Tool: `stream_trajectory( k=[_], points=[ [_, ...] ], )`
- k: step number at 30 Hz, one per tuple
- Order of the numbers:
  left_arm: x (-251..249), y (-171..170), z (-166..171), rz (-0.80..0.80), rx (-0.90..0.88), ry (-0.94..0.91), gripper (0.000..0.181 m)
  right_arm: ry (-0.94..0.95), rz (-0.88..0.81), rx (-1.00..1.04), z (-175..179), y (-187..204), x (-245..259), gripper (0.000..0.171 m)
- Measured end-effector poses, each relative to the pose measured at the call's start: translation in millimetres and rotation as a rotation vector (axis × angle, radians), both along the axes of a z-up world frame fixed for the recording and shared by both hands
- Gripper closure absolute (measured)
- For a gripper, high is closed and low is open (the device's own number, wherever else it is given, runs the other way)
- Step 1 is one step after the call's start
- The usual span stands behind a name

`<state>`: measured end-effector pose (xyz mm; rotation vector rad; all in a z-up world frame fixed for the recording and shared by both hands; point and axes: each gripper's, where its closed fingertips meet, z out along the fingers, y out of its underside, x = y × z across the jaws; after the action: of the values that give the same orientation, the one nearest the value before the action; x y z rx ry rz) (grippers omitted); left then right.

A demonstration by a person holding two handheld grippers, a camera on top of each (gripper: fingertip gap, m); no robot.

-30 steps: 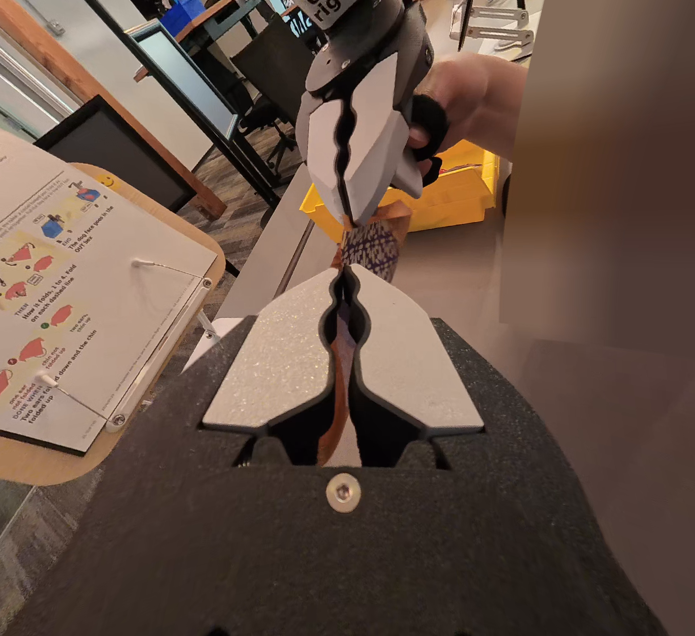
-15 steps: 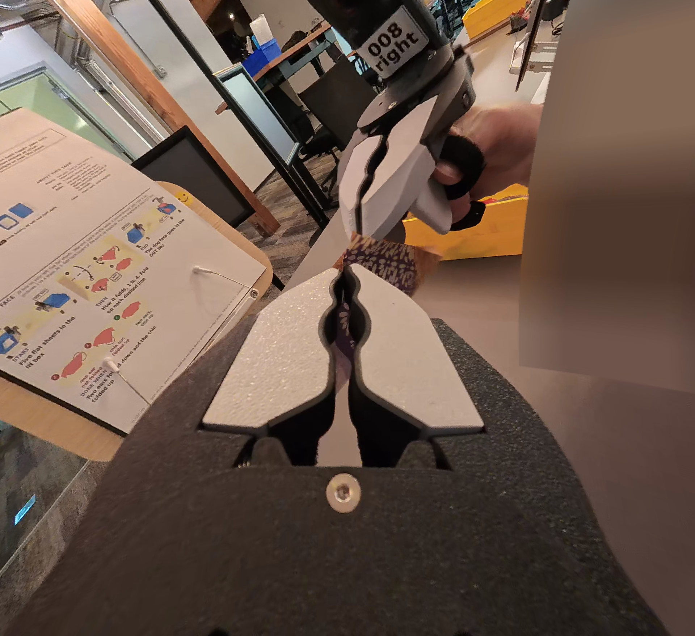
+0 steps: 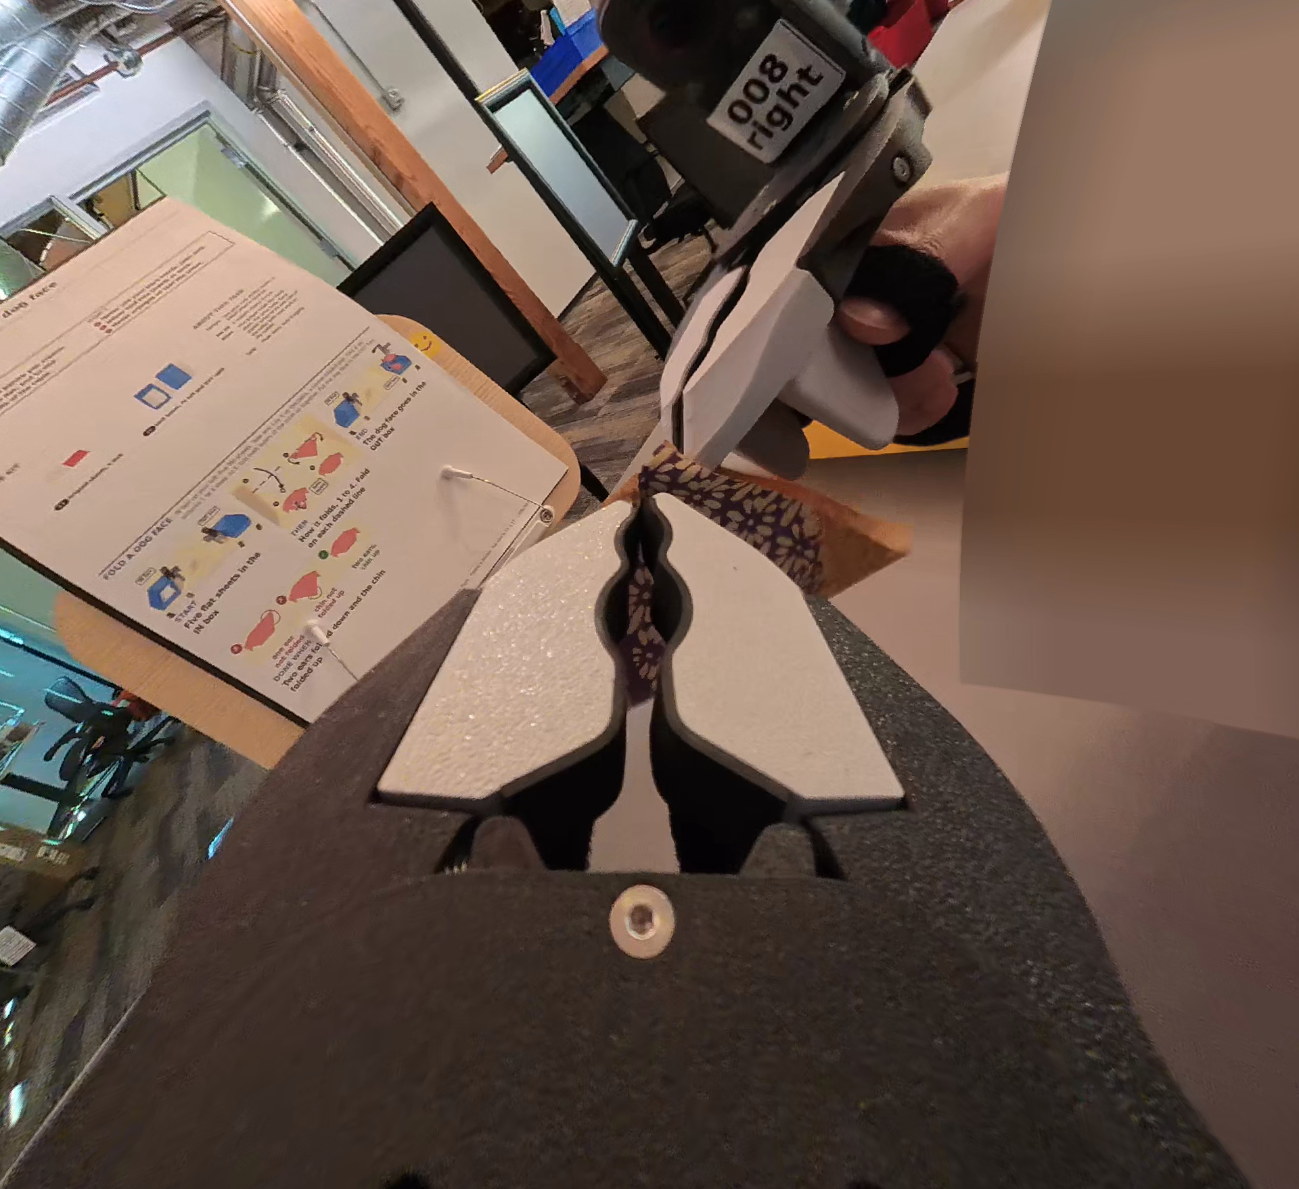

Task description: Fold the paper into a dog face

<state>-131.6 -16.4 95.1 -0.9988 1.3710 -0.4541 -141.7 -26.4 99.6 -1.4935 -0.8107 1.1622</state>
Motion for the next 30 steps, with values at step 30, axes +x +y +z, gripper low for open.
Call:
stream_trajectory(
  k=[30],
  points=[
    [-6.7,1.4,10.5,0.012,-0.016,-0.040,0.171,-0.259,-0.248,0.227,-0.9,8.0,5.9,0.170]
  ],
)
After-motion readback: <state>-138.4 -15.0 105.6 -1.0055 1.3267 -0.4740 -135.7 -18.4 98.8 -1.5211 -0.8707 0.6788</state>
